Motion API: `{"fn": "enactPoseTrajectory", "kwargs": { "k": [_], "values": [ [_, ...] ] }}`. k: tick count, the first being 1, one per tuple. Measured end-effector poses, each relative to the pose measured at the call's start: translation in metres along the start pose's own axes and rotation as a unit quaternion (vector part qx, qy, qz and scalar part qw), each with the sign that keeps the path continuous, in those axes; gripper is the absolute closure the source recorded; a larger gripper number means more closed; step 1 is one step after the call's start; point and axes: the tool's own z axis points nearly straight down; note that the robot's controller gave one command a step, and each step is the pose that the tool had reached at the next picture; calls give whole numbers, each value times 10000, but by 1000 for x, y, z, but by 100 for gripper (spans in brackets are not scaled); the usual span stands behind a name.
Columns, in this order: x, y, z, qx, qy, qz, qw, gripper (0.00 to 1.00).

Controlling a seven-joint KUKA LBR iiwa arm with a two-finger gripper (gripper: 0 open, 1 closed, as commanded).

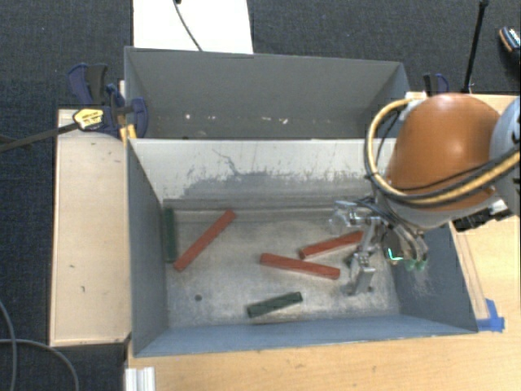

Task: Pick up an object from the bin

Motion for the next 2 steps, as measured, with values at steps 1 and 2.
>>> {"fn": "enactPoseTrajectory", "kwargs": {
  "k": [1, 2],
  "values": [
    [-10, 11, 171, -2, -12, 13, 10000, 0],
    [-14, 10, 166, -4, -70, 23, 10000, 100]
  ]
}}
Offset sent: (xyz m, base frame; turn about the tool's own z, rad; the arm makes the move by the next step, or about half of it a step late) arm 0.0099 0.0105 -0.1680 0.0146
